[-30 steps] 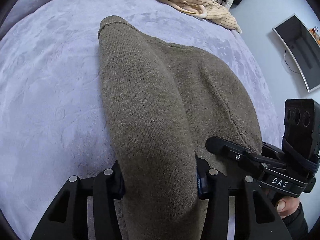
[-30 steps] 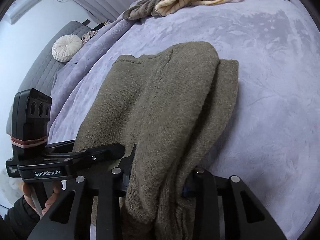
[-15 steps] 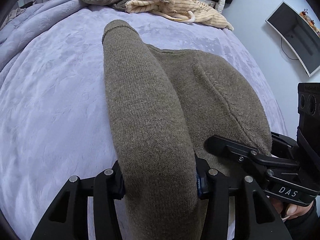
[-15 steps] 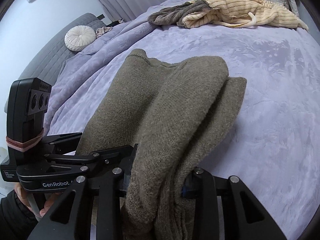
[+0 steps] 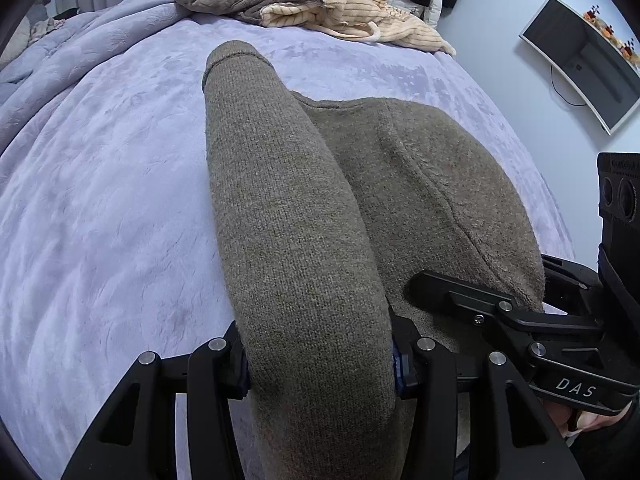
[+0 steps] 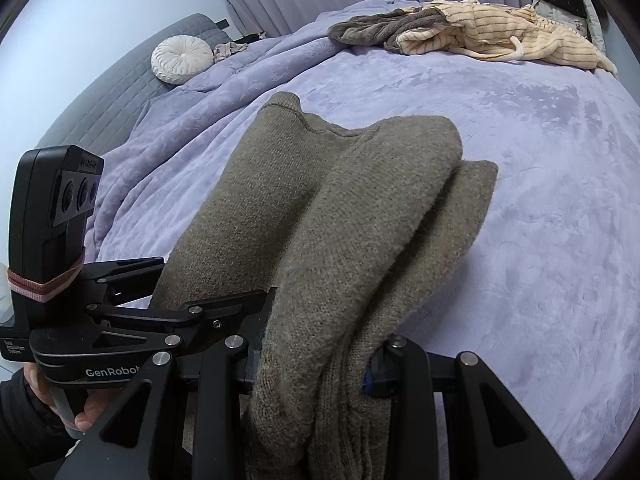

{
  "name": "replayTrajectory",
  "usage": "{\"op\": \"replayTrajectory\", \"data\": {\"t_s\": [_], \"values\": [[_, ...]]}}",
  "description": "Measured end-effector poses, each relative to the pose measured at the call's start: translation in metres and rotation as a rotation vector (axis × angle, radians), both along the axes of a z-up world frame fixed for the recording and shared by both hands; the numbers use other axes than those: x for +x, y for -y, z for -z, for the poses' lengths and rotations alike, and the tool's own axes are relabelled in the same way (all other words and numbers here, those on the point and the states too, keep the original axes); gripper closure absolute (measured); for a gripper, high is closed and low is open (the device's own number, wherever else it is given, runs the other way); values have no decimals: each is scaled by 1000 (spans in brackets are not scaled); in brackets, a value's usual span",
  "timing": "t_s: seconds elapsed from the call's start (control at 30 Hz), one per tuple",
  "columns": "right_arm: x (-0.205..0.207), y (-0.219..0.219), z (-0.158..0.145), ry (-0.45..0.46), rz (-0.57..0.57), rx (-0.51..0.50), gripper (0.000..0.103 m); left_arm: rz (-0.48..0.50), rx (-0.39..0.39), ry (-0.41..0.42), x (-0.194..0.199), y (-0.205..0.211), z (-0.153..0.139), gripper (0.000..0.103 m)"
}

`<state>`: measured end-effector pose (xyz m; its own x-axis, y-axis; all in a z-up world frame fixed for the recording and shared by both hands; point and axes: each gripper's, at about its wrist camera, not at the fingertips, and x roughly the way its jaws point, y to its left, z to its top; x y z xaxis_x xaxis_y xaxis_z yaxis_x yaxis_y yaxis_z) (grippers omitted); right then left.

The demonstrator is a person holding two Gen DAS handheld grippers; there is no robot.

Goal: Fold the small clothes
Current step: 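Lift the side edge with both tools and fold it across the sweater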

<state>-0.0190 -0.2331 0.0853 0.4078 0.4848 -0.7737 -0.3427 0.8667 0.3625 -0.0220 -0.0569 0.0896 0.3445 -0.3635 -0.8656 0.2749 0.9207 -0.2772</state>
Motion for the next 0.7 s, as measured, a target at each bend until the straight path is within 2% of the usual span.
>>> {"op": "replayTrajectory", "data": {"t_s": [0.4,0.7], "values": [[-40,-14,8,-6,-24,-4,68,-13,1,-3,-40,-14,10,53],[-47,-19,14,-13,-37,0,68,-28,-11,-14,-51,-21,17,53]]}}
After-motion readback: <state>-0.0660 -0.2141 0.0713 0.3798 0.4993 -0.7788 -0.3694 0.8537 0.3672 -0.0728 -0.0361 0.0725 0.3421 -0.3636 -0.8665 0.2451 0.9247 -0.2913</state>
